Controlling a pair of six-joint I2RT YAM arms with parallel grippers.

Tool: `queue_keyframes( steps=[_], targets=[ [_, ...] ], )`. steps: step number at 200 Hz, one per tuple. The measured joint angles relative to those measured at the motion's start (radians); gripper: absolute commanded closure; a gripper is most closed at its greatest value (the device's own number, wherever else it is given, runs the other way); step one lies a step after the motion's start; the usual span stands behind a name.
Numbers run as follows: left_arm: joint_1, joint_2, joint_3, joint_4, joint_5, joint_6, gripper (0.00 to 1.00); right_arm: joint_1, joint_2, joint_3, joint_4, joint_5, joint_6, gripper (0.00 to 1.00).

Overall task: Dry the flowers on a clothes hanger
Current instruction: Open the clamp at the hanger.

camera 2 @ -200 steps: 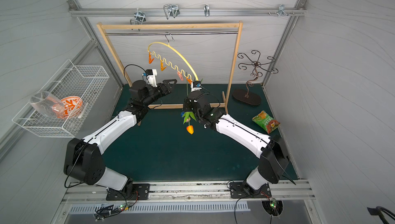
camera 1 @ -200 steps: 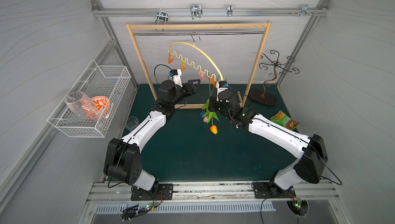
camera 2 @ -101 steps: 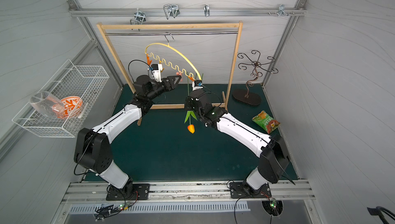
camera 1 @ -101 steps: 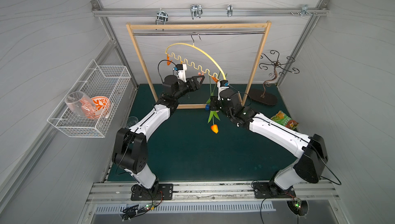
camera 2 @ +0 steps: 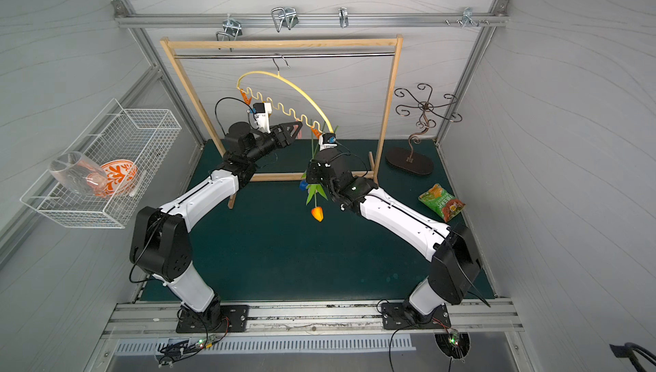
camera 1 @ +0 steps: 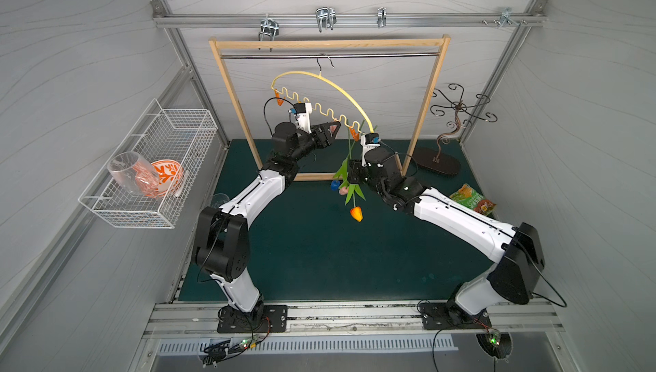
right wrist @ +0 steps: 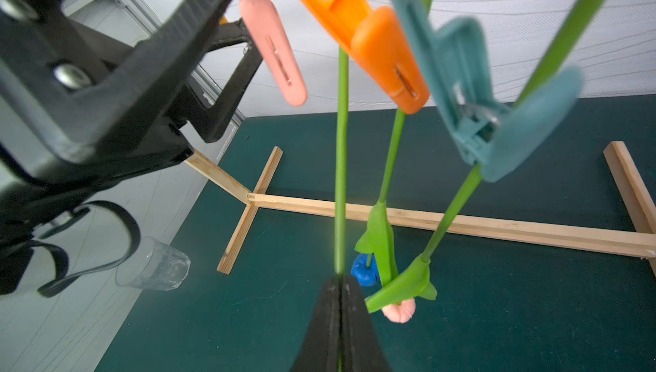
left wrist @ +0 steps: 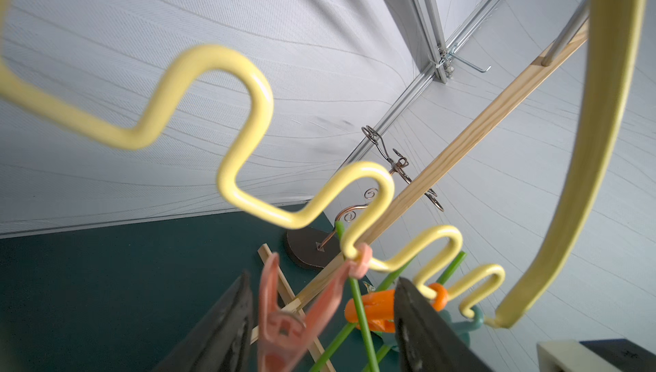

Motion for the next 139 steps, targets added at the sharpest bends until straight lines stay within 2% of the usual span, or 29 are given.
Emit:
queue_keyframes(
  steps=[76,111,139],
  targets=[
    [0.000,0.019,0.031,0.002,0.000,-0.012,0.52,-0.003,0.000,0.000,0.000,-0.003,0.000,1.00],
    [0.000,0.025,0.036,0.003,0.000,-0.014,0.52,-0.006,0.000,0.000,0.000,-0.009,0.000,1.00],
    [0.000,0.034,0.037,0.002,0.000,-0.017,0.47,-0.008,0.000,0.000,0.000,-0.014,0.000,1.00]
  ],
)
